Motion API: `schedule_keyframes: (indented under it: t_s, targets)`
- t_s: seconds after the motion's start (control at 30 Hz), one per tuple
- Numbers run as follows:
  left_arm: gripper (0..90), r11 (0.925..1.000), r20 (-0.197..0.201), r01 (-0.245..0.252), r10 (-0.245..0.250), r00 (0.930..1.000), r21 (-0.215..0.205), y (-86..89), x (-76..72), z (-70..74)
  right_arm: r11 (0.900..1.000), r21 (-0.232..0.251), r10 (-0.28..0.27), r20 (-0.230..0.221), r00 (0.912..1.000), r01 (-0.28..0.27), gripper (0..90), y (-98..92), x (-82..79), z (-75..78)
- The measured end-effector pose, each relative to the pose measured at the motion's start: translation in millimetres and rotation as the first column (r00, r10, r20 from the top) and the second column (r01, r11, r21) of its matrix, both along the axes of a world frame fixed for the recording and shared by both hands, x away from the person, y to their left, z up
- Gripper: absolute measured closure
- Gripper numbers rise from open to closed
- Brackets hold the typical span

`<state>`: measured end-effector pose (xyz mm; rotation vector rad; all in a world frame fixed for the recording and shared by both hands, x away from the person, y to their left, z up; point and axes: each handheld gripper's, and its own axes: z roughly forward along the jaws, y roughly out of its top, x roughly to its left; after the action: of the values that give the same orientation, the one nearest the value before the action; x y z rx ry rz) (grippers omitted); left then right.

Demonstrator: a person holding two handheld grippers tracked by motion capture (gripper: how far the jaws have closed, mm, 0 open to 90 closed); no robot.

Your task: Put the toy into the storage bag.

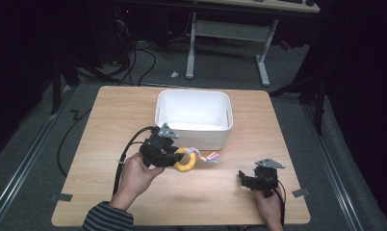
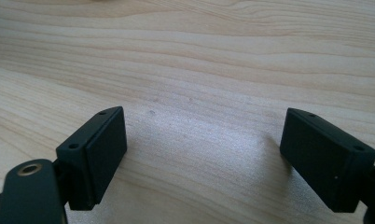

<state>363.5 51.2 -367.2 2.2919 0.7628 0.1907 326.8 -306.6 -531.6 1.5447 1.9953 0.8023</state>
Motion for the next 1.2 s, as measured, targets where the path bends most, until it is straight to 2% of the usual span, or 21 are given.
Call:
schedule_keyframes:
  t_s: [0.23,0.47,0.6,0.73,0.9,1.03,1.2]
  targets:
    - [68.2,0.9999,0.026,-0.011,0.011,0.9996,0.002,-1.1,9.6,15.1,1.000,0.002,-0.002,-0.002,1.0000,0.002,14.6,0.2,-0.1,0.1]
    - [68.2,0.9995,0.030,-0.032,0.032,0.9990,0.000,-2.7,25.3,28.4,1.000,0.000,0.000,0.000,1.0000,0.000,14.6,0.0,0.0,0.0]
    - [68.2,0.9992,0.033,-0.039,0.038,0.9987,0.009,-3.4,30.7,31.3,1.000,0.001,-0.001,-0.001,1.0000,0.001,14.6,0.1,-0.1,0.1]
    - [68.2,0.9987,0.028,-0.051,0.051,0.9983,-0.003,-3.3,39.1,35.4,1.000,0.001,0.000,0.002,1.0000,0.000,14.6,0.1,0.0,-0.1]
    - [68.2,0.9975,0.029,-0.070,0.069,0.9972,0.008,-3.6,48.2,39.7,1.000,0.001,-0.001,0.001,1.0000,0.001,14.5,0.1,0.0,-0.1]
    - [68.2,0.9964,0.027,-0.085,0.085,0.9960,0.000,-3.4,55.3,43.7,1.000,0.002,-0.002,-0.002,1.0000,0.002,14.6,0.2,-0.2,0.1]
    - [68.2,0.9953,0.027,-0.096,0.096,0.9950,0.012,-7.1,63.8,46.2,1.000,0.003,-0.002,-0.002,1.0000,0.002,14.6,0.2,-0.2,0.1]
